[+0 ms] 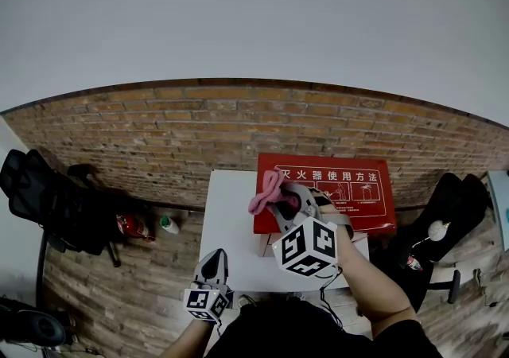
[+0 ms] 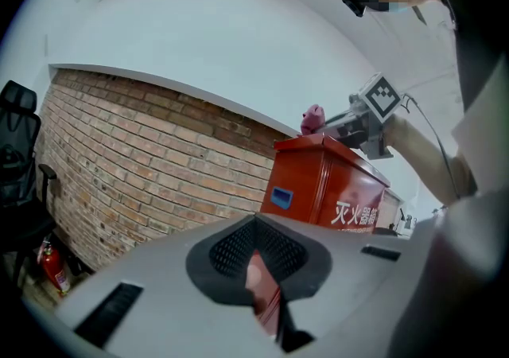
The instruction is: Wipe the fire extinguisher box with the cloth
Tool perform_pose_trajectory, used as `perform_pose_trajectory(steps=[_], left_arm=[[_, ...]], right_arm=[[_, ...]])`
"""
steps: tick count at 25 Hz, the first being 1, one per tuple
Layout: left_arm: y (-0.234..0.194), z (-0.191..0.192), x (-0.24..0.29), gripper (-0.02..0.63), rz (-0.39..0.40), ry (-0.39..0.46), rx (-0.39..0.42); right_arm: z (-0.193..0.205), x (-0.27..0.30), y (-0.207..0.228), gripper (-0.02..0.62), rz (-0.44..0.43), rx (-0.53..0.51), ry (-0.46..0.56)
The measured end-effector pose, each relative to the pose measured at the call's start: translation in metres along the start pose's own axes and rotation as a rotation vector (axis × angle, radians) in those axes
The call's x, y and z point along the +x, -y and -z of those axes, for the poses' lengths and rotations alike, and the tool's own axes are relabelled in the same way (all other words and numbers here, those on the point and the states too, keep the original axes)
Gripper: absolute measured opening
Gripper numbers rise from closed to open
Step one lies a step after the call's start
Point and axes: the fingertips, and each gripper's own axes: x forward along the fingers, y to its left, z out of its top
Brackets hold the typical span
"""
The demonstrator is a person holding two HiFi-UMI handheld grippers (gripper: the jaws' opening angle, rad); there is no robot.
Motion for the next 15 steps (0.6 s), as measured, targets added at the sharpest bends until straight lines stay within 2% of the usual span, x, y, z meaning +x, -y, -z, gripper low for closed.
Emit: perform_pose_trajectory(steps=[15], left_arm=[[0.031,0.008,0.016,0.017,0.045,-0.025,0.012]], right_arm=[[0.043,-0.024,0.025,0.084,0.042,0.053,-0.032]])
